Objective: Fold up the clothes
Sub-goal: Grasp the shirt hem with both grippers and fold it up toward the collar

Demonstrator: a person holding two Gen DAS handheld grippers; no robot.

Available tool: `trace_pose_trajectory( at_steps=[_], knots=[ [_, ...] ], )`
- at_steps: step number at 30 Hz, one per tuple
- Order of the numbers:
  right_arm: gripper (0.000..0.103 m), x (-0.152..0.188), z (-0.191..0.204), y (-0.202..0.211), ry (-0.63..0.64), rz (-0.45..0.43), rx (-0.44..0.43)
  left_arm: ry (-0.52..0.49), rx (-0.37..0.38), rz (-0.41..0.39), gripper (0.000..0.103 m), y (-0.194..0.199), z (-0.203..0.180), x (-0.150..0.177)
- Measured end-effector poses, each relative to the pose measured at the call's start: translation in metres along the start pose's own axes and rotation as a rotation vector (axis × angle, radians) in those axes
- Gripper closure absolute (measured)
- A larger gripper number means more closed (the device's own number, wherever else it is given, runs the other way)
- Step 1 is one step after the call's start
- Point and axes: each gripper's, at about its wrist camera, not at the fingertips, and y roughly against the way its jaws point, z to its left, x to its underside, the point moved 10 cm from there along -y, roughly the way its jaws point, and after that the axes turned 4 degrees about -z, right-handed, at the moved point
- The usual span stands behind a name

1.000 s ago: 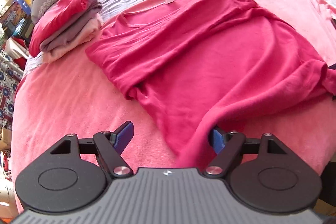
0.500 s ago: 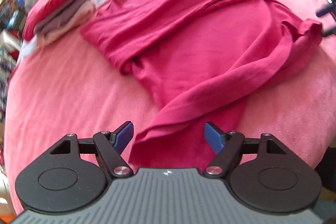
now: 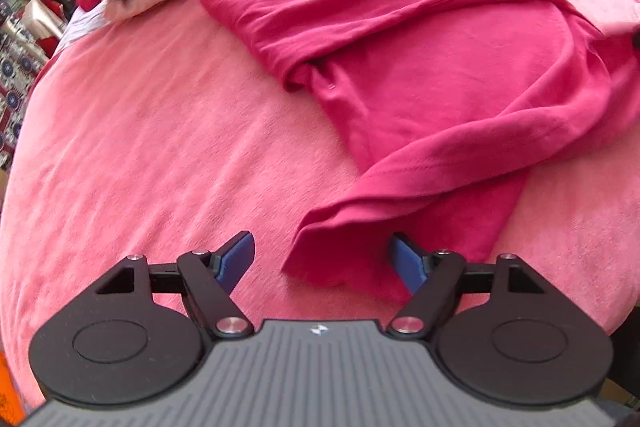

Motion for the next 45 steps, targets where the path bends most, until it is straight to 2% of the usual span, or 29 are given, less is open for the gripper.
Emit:
trace_pose_trajectory(
  at_steps=[4, 8, 9, 12, 14, 18, 21, 24, 26, 30, 35, 37, 39, 42, 44, 45],
  knots=[
    [0.088, -0.006, -0.022, 0.006, -0.077, -0.005, 0.044, -0.123, 0.007, -0.042, 0.025, -0.012, -0.015, -0.010],
    [0.088, -0.008, -0.026, 0.011, -0.074, -0.004, 0.054, -0.144, 0.068, -0.054, 0.026, -0.018, -0.016, -0.016],
    [0.088, -0.008, -0.025, 0.012, -0.071, -0.002, 0.055, -0.139, 0.094, -0.054, 0.030, -0.018, -0.015, -0.016],
    [0.088, -0.005, -0.025, 0.007, -0.083, 0.014, 0.057, -0.092, 0.154, -0.041, 0.071, -0.014, -0.017, -0.015],
    [0.088, -0.004, -0.025, 0.005, -0.091, 0.022, 0.058, -0.047, 0.169, -0.030, 0.088, -0.011, -0.020, -0.013],
    [0.088, -0.004, -0.025, 0.005, -0.106, 0.022, 0.065, 0.044, 0.102, -0.046, 0.094, 0.001, -0.012, -0.021],
    [0.088, -0.011, -0.029, 0.013, -0.118, -0.019, 0.095, 0.112, 0.039, -0.066, 0.097, 0.012, -0.003, -0.028],
    [0.088, -0.025, -0.037, 0.031, -0.155, -0.105, 0.151, 0.180, -0.023, -0.090, 0.097, 0.024, 0.006, -0.036],
    [0.088, -0.036, -0.044, 0.042, -0.185, -0.155, 0.174, 0.225, -0.054, -0.148, 0.097, 0.040, 0.017, -0.054],
    [0.088, -0.066, -0.058, 0.041, -0.212, -0.222, 0.195, 0.237, -0.119, -0.266, 0.096, 0.053, 0.039, -0.103],
    [0.088, -0.135, -0.088, -0.009, -0.241, -0.336, 0.232, 0.194, -0.201, -0.382, 0.091, 0.017, 0.075, -0.182],
    [0.088, -0.166, -0.101, -0.033, -0.259, -0.384, 0.250, 0.204, -0.246, -0.366, 0.083, -0.011, 0.092, -0.207],
    [0.088, -0.196, -0.114, -0.056, -0.276, -0.431, 0.267, 0.246, -0.288, -0.331, 0.084, -0.040, 0.111, -0.226],
    [0.085, -0.218, -0.124, -0.118, -0.283, -0.340, 0.276, 0.305, -0.328, -0.231, 0.084, -0.082, 0.131, -0.232],
    [0.079, -0.217, -0.122, -0.152, -0.279, -0.260, 0.271, 0.339, -0.328, -0.179, 0.083, -0.098, 0.136, -0.228],
    [0.074, -0.217, -0.121, -0.154, -0.287, -0.256, 0.259, 0.355, -0.324, -0.172, 0.083, -0.099, 0.138, -0.224]
  ],
)
